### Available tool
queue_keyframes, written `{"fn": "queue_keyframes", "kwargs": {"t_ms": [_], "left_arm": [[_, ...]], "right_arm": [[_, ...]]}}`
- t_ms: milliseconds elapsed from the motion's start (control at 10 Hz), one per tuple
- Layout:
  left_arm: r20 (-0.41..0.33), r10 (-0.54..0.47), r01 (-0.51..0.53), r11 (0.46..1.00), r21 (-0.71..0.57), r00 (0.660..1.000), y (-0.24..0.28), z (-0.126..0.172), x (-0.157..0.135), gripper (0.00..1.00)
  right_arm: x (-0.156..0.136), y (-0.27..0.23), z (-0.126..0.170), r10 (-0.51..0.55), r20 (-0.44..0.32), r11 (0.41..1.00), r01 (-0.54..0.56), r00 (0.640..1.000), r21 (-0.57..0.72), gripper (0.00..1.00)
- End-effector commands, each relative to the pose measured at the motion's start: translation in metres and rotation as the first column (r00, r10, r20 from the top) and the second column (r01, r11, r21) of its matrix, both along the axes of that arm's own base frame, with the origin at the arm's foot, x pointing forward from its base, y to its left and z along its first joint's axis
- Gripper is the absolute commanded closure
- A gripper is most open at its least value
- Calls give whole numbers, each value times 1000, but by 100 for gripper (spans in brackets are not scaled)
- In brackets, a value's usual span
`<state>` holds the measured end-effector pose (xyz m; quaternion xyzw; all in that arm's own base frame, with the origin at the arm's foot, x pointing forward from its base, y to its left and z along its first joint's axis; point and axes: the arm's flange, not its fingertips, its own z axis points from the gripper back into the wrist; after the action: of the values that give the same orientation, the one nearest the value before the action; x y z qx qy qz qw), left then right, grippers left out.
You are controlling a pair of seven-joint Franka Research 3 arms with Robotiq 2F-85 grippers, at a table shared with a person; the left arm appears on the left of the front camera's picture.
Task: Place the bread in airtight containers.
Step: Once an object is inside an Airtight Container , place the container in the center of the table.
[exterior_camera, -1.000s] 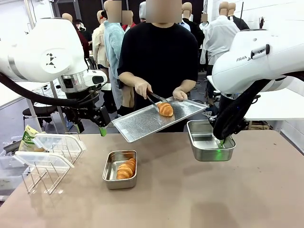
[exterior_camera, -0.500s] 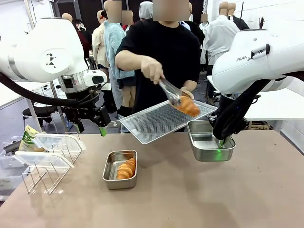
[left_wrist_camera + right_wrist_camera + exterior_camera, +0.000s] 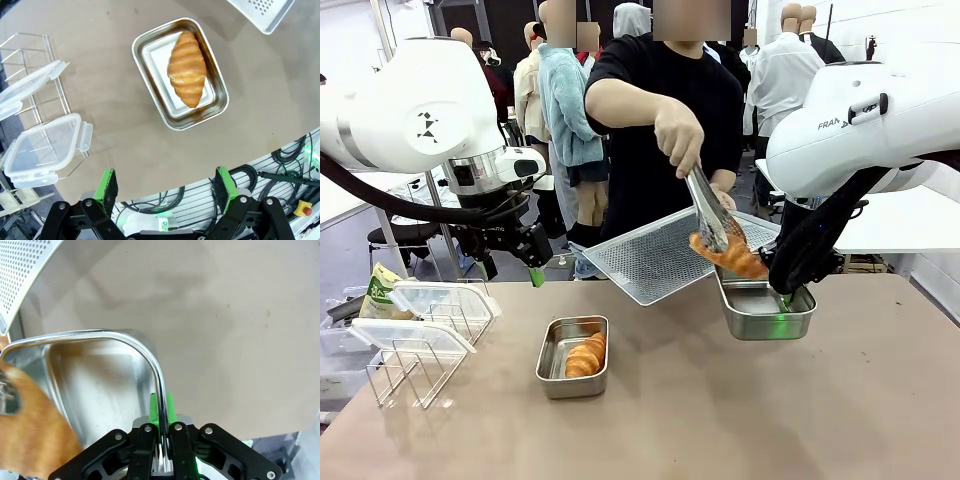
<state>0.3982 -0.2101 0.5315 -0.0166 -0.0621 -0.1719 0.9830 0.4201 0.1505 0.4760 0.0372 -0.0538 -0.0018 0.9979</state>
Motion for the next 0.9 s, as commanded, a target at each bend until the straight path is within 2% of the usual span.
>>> {"fn": "queue_keyframes", "kwargs": {"t_ms": [0, 800], "left_arm": [[-3, 9, -9, 1000, 10, 1000, 0, 1, 0, 0], [-3, 9, -9, 1000, 10, 1000, 0, 1, 0, 0]], "right_arm": [[0, 0, 1, -2, 3, 1000, 2, 1000, 3, 100], [0, 0, 1, -2, 3, 1000, 2, 1000, 3, 100]]}}
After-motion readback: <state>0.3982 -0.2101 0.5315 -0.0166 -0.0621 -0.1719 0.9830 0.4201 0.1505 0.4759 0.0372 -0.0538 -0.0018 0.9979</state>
